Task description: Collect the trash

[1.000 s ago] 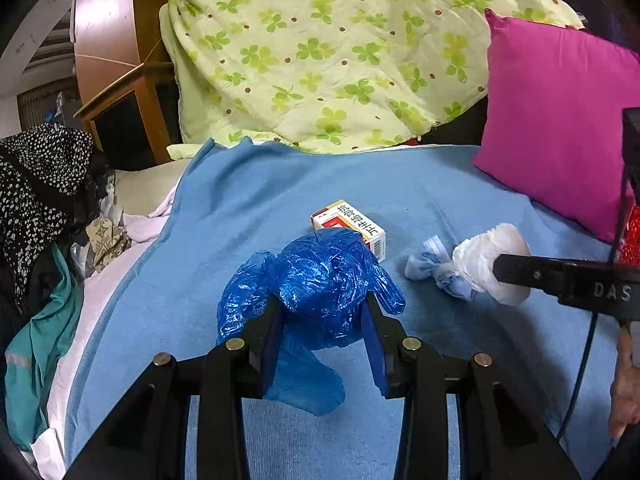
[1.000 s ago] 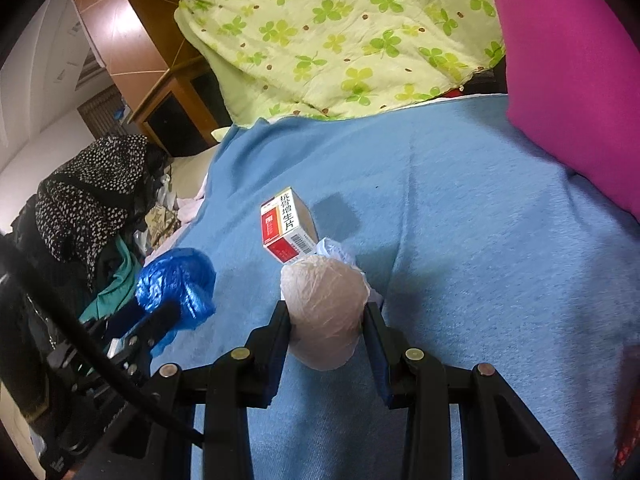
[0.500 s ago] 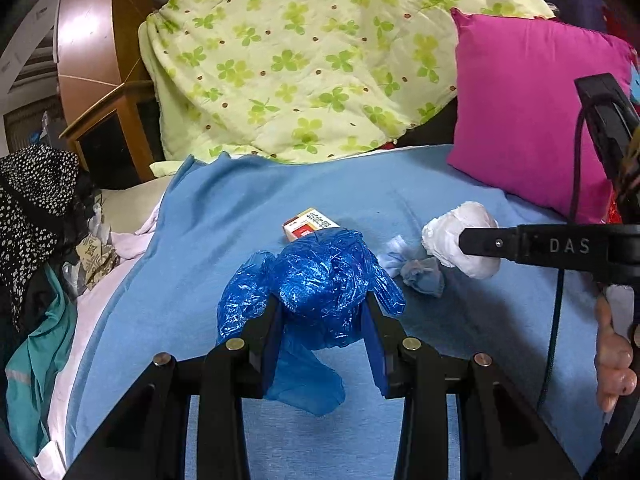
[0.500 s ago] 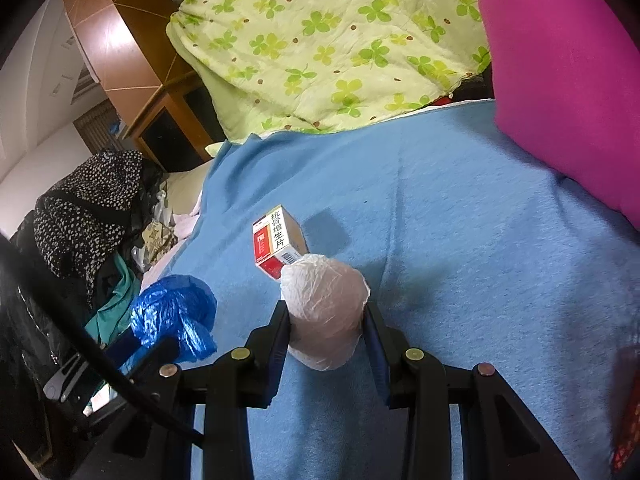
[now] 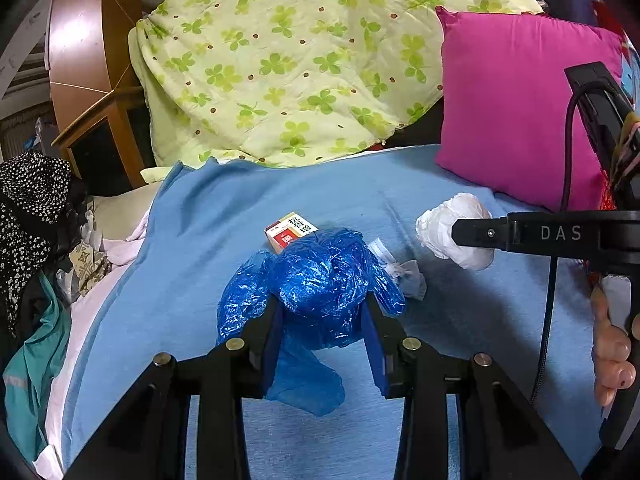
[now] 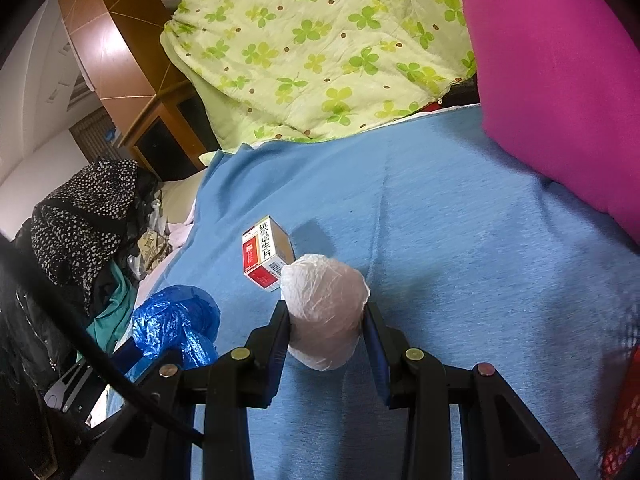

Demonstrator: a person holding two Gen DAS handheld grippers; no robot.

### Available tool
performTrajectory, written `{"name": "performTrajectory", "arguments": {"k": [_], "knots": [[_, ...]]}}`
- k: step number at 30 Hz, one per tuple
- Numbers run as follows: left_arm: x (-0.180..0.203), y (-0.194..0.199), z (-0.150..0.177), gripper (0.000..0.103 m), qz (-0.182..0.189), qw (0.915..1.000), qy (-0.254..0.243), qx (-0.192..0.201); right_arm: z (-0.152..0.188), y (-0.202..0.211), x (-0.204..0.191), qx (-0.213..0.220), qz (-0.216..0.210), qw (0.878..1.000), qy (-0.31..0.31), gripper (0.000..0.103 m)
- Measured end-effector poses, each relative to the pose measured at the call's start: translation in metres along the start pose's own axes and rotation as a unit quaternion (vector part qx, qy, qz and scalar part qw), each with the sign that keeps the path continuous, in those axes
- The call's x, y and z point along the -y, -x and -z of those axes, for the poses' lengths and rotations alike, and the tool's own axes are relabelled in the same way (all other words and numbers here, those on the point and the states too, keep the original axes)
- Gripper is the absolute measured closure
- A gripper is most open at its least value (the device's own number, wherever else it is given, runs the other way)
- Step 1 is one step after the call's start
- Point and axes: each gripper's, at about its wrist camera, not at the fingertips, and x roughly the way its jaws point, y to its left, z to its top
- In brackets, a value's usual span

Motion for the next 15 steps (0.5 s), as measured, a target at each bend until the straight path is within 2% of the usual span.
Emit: {"name": "performTrajectory", "arguments": {"k": [15], "knots": [[0.011, 0.009, 0.001, 0.063, 0.006, 1.0, -0.001, 0.007, 0.001, 0.023, 0.007, 0.024, 0.017, 1.0, -0.002, 0.064]]}}
